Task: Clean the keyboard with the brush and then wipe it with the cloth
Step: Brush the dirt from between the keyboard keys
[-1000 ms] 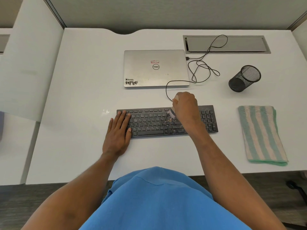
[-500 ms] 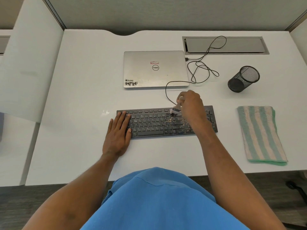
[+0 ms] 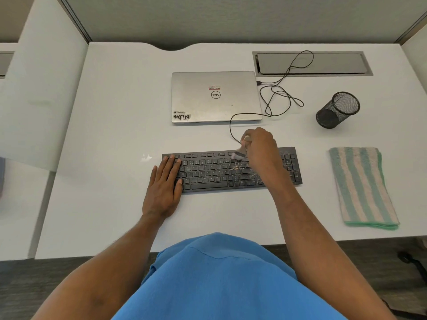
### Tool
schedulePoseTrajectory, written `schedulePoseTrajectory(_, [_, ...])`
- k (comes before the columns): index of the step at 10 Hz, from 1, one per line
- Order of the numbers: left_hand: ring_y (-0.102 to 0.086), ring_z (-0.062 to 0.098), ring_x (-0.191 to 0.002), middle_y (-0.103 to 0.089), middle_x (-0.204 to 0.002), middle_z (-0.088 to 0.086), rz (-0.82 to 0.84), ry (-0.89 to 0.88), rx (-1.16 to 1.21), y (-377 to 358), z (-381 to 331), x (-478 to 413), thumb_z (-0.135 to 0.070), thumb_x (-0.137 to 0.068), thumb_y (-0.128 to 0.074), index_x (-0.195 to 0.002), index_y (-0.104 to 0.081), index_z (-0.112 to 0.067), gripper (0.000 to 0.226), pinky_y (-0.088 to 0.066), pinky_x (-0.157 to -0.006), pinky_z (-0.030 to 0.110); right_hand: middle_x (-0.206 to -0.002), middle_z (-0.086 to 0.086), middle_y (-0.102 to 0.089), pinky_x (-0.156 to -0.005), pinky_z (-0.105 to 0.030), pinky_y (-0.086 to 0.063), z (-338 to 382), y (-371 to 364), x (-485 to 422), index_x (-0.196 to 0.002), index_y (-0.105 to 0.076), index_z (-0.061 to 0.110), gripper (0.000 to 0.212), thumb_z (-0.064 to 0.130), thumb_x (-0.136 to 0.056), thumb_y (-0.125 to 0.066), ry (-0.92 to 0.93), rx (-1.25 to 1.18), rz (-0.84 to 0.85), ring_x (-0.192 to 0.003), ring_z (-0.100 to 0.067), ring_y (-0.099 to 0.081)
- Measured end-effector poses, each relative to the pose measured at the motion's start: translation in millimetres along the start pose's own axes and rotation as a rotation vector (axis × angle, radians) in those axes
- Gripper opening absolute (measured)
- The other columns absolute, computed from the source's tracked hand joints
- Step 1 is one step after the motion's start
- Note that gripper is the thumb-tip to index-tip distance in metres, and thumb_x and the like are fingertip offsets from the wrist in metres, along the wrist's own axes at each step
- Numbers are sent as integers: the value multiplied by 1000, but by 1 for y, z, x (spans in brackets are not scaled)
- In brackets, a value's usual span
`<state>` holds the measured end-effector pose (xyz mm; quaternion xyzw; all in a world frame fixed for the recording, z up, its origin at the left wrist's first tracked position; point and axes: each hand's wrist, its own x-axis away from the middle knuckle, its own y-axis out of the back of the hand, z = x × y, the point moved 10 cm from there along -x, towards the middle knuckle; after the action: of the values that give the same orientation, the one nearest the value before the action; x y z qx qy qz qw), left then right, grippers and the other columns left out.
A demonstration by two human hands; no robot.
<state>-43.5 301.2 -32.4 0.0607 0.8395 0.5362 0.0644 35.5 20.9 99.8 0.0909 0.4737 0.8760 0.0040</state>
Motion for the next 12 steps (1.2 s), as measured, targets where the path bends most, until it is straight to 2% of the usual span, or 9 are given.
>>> schedulePoseTrajectory(1, [-3, 12, -164, -14, -177, -3, -4, -1, 4, 0, 1, 0, -33, -109, -33, -169, -22, -21, 62, -12, -132, 50, -95, -4, -57, -58, -14, -37, 0, 8, 7, -95, -66, 8, 17, 11, -100, -50, 2, 30, -141, -80, -19, -58])
schedulePoseTrajectory(2, [-3, 12, -164, -14, -177, -3, -3, 1, 5, 0, 1, 0, -33, -109, -33, -169, -22, -21, 62, -12, -132, 50, -86, -6, -61, -56, -25, -40, 4, 6, 9, -84, -66, 7, 21, 15, -99, -53, 14, 8, -193, -73, -21, -58])
schedulePoseTrajectory(3, [-2, 12, -164, -14, -177, -3, 0, 3, 5, -1, 1, -1, -34, -109, -32, -169, -22, -21, 62, -12, -132, 50, -76, -8, -59, -58, -31, -36, 2, -3, 10, -72, -58, 10, 28, 16, -98, -55, 12, -12, -197, -67, -21, -53])
schedulePoseTrajectory(4, [-2, 12, -164, -14, -177, -3, 1, 4, 5, -1, 1, 0, -34, -109, -32, -169, -22, -21, 62, -12, -132, 50, -73, -8, -58, -57, -31, -35, 0, -6, 10, -69, -55, 11, 30, 17, -99, -55, 4, -9, -184, -65, -21, -51])
schedulePoseTrajectory(5, [-2, 12, -164, -13, -177, -3, 0, 5, 4, 0, 1, 0, -34, -109, -31, -169, -22, -21, 62, -11, -132, 50, -74, -9, -62, -58, -35, -46, 0, -4, 6, -72, -61, 6, 28, 16, -98, -55, -6, 22, -164, -67, -24, -56])
schedulePoseTrajectory(7, [-2, 12, -164, -14, -177, -3, 1, 2, 1, 0, 1, 0, -34, -109, -31, -169, -22, -21, 62, -12, -132, 50, -64, -6, -51, -50, -26, -27, 0, 8, 6, -61, -43, 13, 40, 16, -99, -54, -8, -60, -250, -56, -17, -40])
schedulePoseTrajectory(8, [-3, 13, -164, -14, -177, -3, -5, -1, 7, 0, 1, 0, -34, -109, -32, -169, -22, -22, 62, -12, -132, 51, -64, -4, -49, -48, -20, -23, -1, 4, 8, -60, -42, 15, 41, 16, -99, -56, -3, -60, -227, -53, -9, -36])
schedulePoseTrajectory(10, [-3, 13, -164, -15, -177, -3, -7, -2, 12, 0, 0, 0, -34, -109, -32, -169, -23, -22, 62, -13, -132, 51, -69, -8, -62, -53, -36, -49, -5, -1, 7, -71, -61, 4, 30, 15, -98, -57, -21, 19, -154, -61, -21, -57])
schedulePoseTrajectory(12, [-3, 13, -164, -14, -177, -3, -3, -3, 7, -1, 1, 0, -34, -109, -32, -169, -22, -22, 62, -13, -132, 52, -65, -4, -49, -45, -16, -25, 0, 10, 9, -59, -42, 14, 41, 13, -98, -55, 1, -43, -226, -51, -10, -37])
